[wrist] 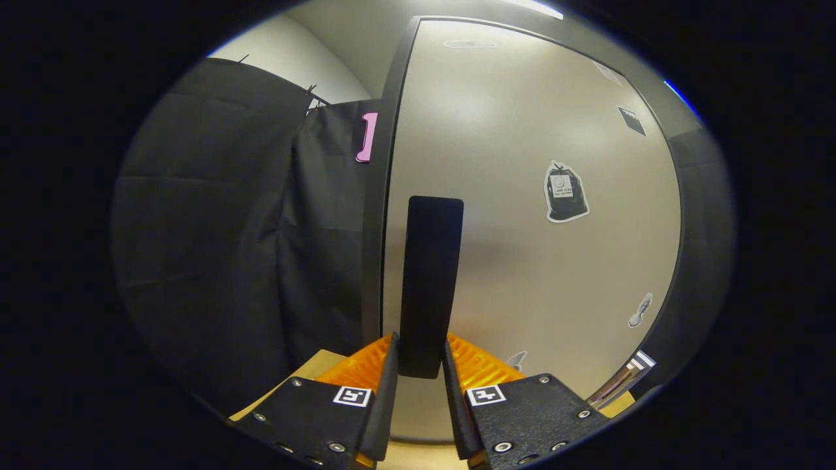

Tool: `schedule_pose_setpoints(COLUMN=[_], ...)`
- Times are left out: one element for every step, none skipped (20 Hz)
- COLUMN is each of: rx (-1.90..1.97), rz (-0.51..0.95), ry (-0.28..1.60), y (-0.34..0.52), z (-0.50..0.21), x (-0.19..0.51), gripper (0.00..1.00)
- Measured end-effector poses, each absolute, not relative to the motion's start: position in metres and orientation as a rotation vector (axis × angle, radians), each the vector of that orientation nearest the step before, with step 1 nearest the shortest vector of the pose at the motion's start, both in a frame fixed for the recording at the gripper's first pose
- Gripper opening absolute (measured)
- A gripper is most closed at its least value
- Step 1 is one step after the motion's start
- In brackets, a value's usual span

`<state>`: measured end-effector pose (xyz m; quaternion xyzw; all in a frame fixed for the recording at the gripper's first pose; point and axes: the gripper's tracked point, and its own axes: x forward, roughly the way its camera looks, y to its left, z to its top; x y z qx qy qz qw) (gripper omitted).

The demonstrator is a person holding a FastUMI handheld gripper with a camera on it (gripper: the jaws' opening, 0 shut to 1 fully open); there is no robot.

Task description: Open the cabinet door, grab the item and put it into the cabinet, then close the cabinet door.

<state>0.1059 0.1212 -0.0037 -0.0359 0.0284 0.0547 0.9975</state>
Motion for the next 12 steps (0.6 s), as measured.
schedule_pose_setpoints(rx=[-0.056, -0.052, -0.055, -0.057, -0.058, -0.060, -0.062, -0.067, -0.072, -0.071, -0.067, -0.059], rz=[0.116, 0.123, 0.129, 0.136, 0.146, 0.158, 0.172, 0.190, 0.205, 0.219, 0.235, 0.252], ry=[0.063, 0.067, 0.073, 0.076, 0.079, 0.085, 0.089, 0.092, 0.089, 0.090, 0.091, 0.094], y=[0.121, 0.120, 0.121, 0.120, 0.120, 0.121, 0.121, 0.121, 0.121, 0.118, 0.114, 0.110], z=[-0.004, -0.003, -0.003, -0.003, -0.003, -0.004, -0.003, -0.003, -0.003, -0.004, -0.005, -0.007], x=[0.107, 0.105, 0.104, 0.102, 0.100, 0.096, 0.090, 0.084, 0.078, 0.072, 0.065, 0.056], gripper=[0.37, 0.35, 0.34, 0.33, 0.32, 0.32, 0.31, 0.31, 0.31, 0.31, 0.31, 0.31])
